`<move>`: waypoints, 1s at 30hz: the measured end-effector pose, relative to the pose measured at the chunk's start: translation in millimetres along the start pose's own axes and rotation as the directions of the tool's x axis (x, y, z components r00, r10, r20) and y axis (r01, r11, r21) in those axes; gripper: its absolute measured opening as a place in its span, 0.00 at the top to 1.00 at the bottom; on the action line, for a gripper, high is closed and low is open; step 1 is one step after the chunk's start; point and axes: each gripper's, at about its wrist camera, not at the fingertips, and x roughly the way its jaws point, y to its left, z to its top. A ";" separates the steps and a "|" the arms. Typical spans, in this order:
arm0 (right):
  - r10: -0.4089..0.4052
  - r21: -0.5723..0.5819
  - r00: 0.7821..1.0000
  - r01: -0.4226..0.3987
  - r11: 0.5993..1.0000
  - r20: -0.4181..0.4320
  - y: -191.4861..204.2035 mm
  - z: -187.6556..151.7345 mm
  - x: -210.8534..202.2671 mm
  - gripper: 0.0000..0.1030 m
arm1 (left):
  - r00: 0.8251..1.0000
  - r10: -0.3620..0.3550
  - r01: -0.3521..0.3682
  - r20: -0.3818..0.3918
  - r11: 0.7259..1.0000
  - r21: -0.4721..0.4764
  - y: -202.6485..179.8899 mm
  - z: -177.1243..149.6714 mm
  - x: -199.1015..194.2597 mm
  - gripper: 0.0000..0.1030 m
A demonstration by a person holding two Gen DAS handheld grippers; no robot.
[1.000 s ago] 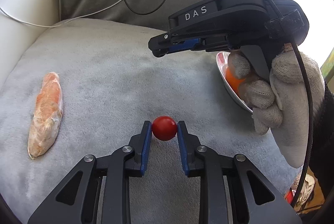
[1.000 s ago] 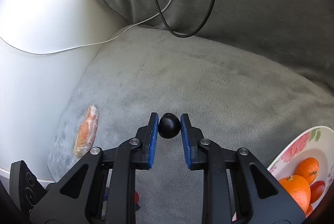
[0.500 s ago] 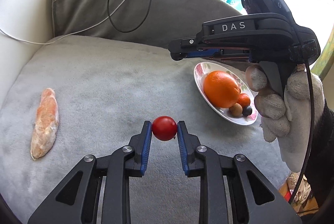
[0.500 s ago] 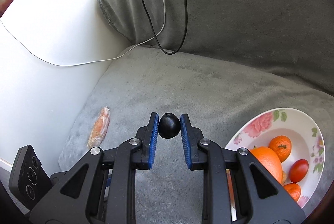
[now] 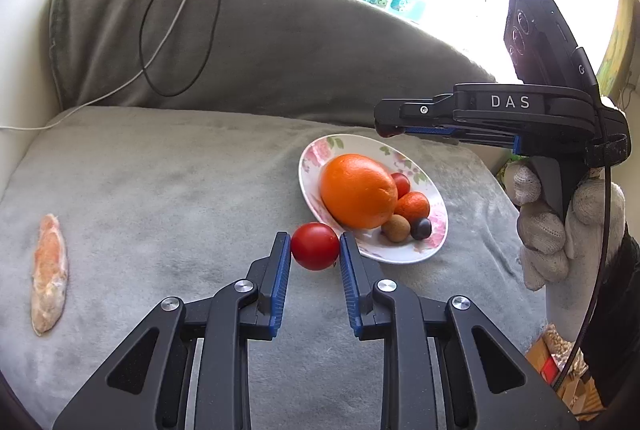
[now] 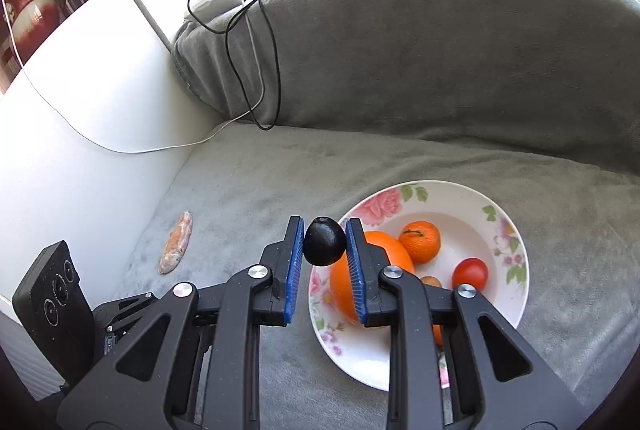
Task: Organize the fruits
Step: 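Carry the cherry tomato and plum over the plate with both tools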
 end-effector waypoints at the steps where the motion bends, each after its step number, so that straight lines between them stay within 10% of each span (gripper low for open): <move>1: -0.007 0.004 1.000 0.007 1.000 0.006 -4.9 -0.6 -4.1 0.78 | 1.000 -0.007 0.007 0.000 1.000 0.008 -3.8 -2.7 -1.7 0.78; 30: -0.032 0.103 0.999 0.030 0.994 0.014 -73.5 -9.9 -14.7 0.78 | 0.996 -0.080 0.085 -0.045 0.988 0.129 -72.8 24.8 41.6 0.78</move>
